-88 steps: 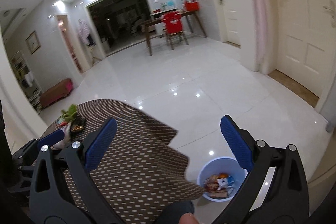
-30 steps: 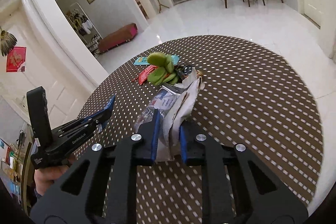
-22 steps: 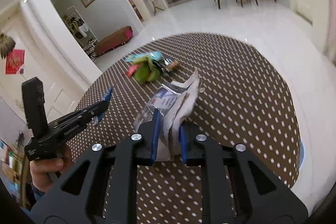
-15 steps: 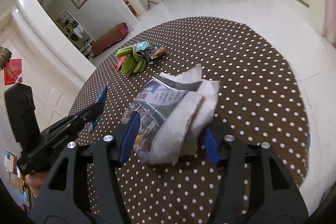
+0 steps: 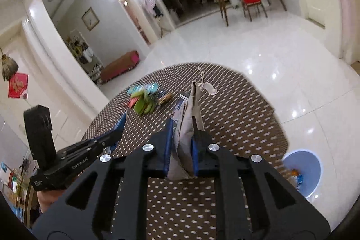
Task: Collect trash
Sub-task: 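Carry the tube wrapper and newspaper bag to the bucket and open both grippers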
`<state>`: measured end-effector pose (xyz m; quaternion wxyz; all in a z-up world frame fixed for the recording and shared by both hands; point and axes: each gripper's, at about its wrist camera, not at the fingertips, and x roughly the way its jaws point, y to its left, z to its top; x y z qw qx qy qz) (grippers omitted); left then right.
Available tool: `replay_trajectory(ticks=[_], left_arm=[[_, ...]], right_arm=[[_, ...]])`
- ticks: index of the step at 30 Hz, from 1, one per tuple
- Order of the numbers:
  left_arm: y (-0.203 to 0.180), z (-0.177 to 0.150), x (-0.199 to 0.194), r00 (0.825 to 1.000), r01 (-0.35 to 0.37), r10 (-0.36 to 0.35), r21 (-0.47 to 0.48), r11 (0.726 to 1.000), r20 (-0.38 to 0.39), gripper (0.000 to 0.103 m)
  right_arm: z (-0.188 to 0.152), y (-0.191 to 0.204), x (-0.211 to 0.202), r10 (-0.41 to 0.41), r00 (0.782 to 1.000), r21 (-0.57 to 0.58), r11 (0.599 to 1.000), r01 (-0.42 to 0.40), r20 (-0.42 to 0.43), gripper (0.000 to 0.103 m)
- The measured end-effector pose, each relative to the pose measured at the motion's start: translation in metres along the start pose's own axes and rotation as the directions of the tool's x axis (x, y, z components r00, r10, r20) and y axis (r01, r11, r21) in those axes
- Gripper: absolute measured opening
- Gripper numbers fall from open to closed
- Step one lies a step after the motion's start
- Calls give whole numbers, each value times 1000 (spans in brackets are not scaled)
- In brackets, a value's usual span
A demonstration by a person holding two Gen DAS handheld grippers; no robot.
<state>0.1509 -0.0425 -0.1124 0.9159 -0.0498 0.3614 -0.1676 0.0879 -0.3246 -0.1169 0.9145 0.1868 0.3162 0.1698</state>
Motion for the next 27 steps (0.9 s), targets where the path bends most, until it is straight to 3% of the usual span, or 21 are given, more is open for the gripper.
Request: replay_trajectory(ticks=[8,15,20,27], left_arm=[[-65,15,24,995,103,-102,81,991,-20,8],[-136,22,60,979,196,-186,148,969,-80,8],[-177,18,90,965,245,-222,178,953,-140,8],[-218,9,130,946,285,-242,198,938,-218,8]], right_arm=[[12,-50,-65,-94,988,75,994,85,124,15],[9,-115,-100,-234,960,181,962,206,152,15],[-5,-168,-98,-313,945,248,926,283,92,15],[-40,-241,-50,-374,923,318,868,382,-88,18]])
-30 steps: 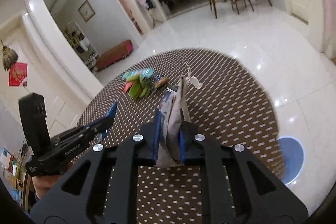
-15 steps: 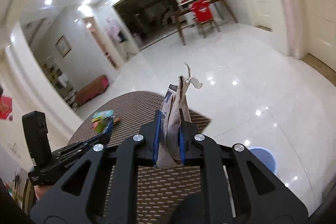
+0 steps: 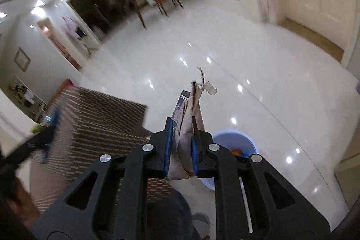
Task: Collect trash
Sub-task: 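Carry the tube wrapper and newspaper bag to the bucket and open both grippers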
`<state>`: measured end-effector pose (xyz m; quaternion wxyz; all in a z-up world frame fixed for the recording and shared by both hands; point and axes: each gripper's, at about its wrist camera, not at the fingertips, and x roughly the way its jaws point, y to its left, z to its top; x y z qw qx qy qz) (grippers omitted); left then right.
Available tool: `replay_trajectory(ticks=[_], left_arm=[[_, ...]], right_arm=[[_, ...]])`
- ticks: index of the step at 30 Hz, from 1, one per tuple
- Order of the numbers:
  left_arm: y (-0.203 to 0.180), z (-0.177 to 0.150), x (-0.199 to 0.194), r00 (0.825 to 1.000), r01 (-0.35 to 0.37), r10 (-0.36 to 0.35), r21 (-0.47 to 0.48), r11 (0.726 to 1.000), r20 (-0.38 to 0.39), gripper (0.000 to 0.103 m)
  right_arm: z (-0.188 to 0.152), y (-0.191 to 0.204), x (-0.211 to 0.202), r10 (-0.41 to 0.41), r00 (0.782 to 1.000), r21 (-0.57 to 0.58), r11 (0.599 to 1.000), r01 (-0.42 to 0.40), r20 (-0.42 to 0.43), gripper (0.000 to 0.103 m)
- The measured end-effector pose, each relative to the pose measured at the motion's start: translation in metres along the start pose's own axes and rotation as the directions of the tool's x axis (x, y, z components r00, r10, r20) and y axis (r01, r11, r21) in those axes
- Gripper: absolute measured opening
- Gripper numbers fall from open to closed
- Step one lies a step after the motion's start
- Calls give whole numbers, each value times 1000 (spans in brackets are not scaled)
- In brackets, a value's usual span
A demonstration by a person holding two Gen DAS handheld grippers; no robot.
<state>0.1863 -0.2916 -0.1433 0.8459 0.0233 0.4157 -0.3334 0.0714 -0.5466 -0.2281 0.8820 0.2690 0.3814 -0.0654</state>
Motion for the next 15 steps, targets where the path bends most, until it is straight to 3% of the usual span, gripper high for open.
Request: replay_trajectory(ticks=[2,5,10,12,15], left_arm=[[-7,1,14,1000,4,-4,9,1000,-22,8],[-16,4,35,998,6,-4,22,1000,-57,8],[-25,8,64,994,9,-5,42,999,-105,8],[-29,9,75,992,12,-5,50,999,-126,8],[-34,9,95,986,29,-18,62,998,-169,8]], right_arm=[[-3,-12,22,-8,999,24,1000,9,-38,19],[-9,-34,60,-14,996,60,998,19,-89,73],[-16,-65,83,3,995,157,988,13,-103,78],[-16,-75,74,16,997,182,983,-2,-73,86],[-7,-81,53,14,1000,202,979,-11,-13,88]])
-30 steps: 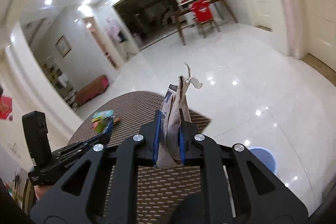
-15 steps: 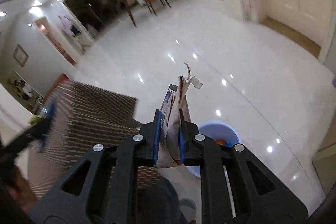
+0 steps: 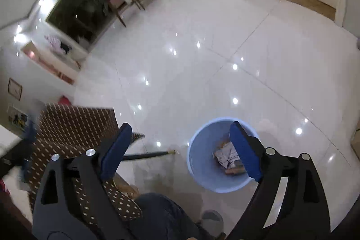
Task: Collect trash
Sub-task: 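Move both open tools back over the table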
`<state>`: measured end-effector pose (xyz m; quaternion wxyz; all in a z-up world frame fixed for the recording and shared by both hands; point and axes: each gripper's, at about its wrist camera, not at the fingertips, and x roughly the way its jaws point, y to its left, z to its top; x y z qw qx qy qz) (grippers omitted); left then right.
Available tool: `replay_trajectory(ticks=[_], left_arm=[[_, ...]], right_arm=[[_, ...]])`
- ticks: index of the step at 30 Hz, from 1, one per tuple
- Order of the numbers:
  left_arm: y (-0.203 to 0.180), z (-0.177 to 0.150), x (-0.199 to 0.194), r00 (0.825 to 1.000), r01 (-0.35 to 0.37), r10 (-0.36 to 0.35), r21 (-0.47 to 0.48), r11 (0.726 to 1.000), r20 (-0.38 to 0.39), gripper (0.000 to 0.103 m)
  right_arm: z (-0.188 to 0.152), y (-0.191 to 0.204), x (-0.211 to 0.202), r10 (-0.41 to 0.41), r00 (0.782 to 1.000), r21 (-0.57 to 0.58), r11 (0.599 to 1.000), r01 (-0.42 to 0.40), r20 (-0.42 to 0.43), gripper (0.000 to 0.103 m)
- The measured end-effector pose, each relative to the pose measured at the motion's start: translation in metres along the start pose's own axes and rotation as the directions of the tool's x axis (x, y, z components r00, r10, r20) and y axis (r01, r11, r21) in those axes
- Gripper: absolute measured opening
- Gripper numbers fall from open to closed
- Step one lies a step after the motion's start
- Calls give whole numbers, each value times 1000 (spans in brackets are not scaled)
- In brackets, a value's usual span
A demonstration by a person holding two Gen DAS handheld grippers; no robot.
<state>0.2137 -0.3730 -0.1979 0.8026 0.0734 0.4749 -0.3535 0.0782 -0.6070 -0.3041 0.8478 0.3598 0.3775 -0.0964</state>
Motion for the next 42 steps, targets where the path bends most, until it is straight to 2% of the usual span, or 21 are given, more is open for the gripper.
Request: replay_trajectory(ticks=[6,7,8,10,18,27,34,42], left_arm=[[-14,3,41,993,50,-49,6,999,-103,10],[-14,4,48,991,52,-52,-3,999,-119,19],[-13,6,54,990,59,-60,-15,998,-129,44],[-9,8,58,992,51,-56,-50,997,-117,80],[-1,10,33,999,17,-21,-79,997,-49,87],[7,0,-34,996,-3,11,-90,996,85,90],[24,-15,-93,981,-24,40,-90,996,191,91],[67,-40,-158,951,-82,115,-127,989,286,93]], right_arm=[[20,2,-53,14,992,-1,1000,-14,125,94],[22,2,-61,19,990,-4,1000,-19,142,94],[23,3,-66,20,988,-6,1000,-20,152,94],[26,6,-75,21,984,-12,1000,-19,174,96],[23,13,-84,8,984,-34,999,-2,179,97],[17,53,-96,-19,978,-84,996,38,210,97],[13,106,-117,23,971,-180,983,20,236,97],[-4,188,-115,92,973,-321,947,-20,212,97]])
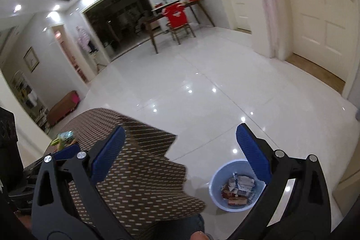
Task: Collect trash
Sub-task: 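Move both open tools back over the table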
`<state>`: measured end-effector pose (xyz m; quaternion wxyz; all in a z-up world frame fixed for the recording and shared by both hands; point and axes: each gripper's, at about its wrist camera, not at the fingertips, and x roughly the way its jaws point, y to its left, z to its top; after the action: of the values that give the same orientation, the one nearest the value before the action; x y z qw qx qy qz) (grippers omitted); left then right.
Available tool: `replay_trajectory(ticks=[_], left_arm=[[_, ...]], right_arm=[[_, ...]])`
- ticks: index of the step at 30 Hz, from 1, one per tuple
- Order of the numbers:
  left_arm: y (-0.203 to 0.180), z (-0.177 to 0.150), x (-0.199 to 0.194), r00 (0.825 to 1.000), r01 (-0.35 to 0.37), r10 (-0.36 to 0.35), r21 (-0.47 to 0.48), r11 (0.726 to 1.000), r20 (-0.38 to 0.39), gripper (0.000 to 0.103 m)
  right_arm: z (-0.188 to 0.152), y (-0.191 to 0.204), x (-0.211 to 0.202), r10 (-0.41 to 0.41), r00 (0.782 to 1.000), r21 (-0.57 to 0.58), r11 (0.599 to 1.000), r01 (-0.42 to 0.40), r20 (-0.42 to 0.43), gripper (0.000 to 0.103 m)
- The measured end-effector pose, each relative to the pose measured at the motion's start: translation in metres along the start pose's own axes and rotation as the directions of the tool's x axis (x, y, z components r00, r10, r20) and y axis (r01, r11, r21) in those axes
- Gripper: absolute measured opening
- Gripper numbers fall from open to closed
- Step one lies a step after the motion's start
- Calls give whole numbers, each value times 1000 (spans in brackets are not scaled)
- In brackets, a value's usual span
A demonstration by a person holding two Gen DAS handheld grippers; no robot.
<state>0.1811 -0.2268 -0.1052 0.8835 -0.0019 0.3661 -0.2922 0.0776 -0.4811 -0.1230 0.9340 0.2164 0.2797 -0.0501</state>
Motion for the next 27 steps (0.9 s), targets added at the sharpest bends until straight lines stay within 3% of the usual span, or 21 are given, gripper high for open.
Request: replay_trajectory(ticks=[7,12,18,21,25,27], left_arm=[[69,-5,-50,991,-108,112,-63,992,72,93],[125,-15,-73,964,-240,251,-114,964,93,93],[203,-26,-78,924,-365,382,-225,903,35,93],[231,-25,-70,912,-397,411,-251,883,0,93],[245,-23,-45,896,-443,439,-210,872,-71,93],[249,-23,-35,900,-437,427,-206,876,-93,93]], right_arm=[[-7,75,20,58,997,-96,993,-63,-44,97],[-17,128,37,99,992,-162,981,-111,-85,97],[-24,175,62,136,980,-226,960,-166,-142,97],[-27,192,72,146,975,-245,952,-184,-165,97],[-29,203,84,154,970,-255,946,-200,-188,97],[-33,206,90,156,967,-258,944,-206,-201,97]])
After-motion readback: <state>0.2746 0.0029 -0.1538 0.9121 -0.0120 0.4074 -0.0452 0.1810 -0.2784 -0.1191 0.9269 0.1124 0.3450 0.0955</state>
